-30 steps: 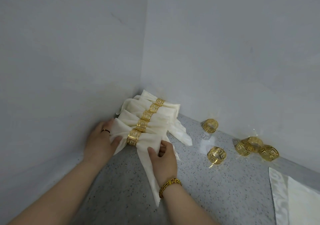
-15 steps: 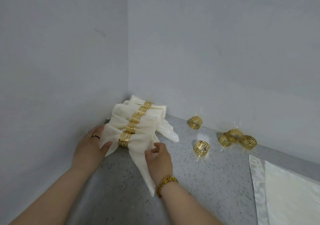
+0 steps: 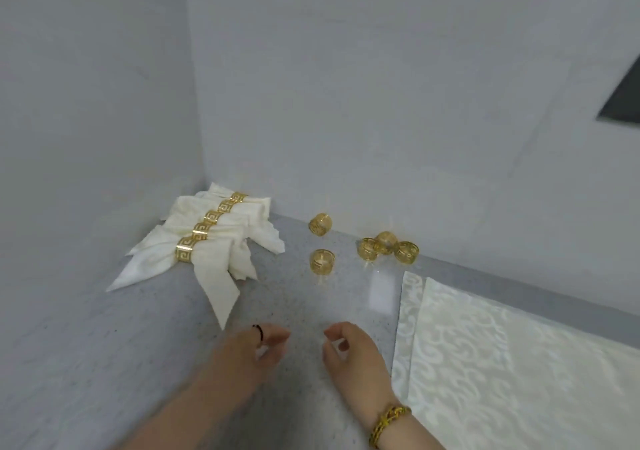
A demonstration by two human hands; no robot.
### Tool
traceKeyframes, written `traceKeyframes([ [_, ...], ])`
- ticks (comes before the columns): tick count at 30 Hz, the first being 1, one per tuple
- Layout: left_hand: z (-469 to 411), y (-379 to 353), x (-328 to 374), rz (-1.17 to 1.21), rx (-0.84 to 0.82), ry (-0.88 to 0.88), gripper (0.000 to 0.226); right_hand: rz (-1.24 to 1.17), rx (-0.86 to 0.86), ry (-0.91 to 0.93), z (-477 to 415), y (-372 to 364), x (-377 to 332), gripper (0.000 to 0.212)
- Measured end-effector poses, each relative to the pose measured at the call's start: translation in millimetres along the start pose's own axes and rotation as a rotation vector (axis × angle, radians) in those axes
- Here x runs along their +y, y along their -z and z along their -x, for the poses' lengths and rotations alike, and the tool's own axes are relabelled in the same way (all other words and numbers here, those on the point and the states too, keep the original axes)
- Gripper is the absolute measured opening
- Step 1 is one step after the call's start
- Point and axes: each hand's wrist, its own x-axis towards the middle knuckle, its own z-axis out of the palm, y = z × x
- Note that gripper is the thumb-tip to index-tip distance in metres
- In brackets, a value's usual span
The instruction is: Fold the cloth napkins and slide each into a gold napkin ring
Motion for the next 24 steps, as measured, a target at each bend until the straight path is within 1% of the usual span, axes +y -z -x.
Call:
traceKeyframes([
  [1,6.3,-16.8,6.5,-0.003,-0.060,-0.017,0.026,0.049,0.028,0.044,12.7,8.2,13.1,0.046],
  [2,12.6,-33.0,10.0,-0.011,-0.110,-0.032,0.028,0.112,0.064,0.072,23.4,14.1,28.4,0.044],
  [3,16.8,-44.5,10.9,-0.020,-0.137,-0.047,0.026,0.145,0.096,0.109,32.0,20.3,40.7,0.032],
  [4,21.8,-58.6,14.4,-0.030,-0.158,-0.054,0.026,0.177,0.123,0.113,44.0,27.3,54.0,0.026],
  [5,25.5,-69.8,16.6,-0.038,-0.166,-0.086,0.030,0.200,0.131,0.122,55.9,32.8,65.7,0.024],
  [7,33.0,-84.3,22.4,-0.092,-0.179,-0.169,0.031,0.252,0.103,0.132,75.1,42.9,82.8,0.030],
  [9,45.6,-98.8,28.7,-0.132,-0.215,-0.242,0.026,0.250,0.129,0.108,94.9,49.8,96.5,0.045],
  [10,49.4,-104.5,30.1,-0.116,-0.238,-0.287,0.025,0.175,0.089,0.080,101.1,54.3,100.4,0.045],
  [11,54.8,-112.8,29.4,-0.121,-0.277,-0.324,0.025,0.142,0.077,0.081,111.9,58.5,103.5,0.037],
  [12,63.5,-120.2,29.6,-0.143,-0.323,-0.355,0.025,0.187,0.065,0.095,123.9,61.8,106.4,0.027],
  [15,77.4,-126.0,27.3,-0.165,-0.409,-0.386,0.020,0.215,0.007,0.081,146.7,76.6,107.2,0.034],
  [16,86.8,-128.6,27.5,-0.168,-0.423,-0.414,0.026,0.238,-0.038,0.097,157.9,80.7,108.6,0.039],
  [18,97.4,-131.2,23.9,-0.199,-0.447,-0.435,0.048,0.299,-0.112,0.121,173.6,86.9,109.2,0.045],
  [19,101.9,-133.8,22.1,-0.227,-0.446,-0.441,0.054,0.334,-0.154,0.122,181.9,90.4,108.2,0.048],
  [21,111.3,-139.5,21.5,-0.246,-0.401,-0.453,0.062,0.369,-0.214,0.087,201.2,97.9,104.0,0.049],
  [23,114.0,-141.3,21.1,-0.196,-0.347,-0.451,0.071,0.347,-0.238,0.071,213.8,103.5,101.7,0.050],
  [24,116.0,-142.7,21.3,-0.174,-0.318,-0.445,0.070,0.331,-0.240,0.084,221.8,104.5,102.2,0.051],
])
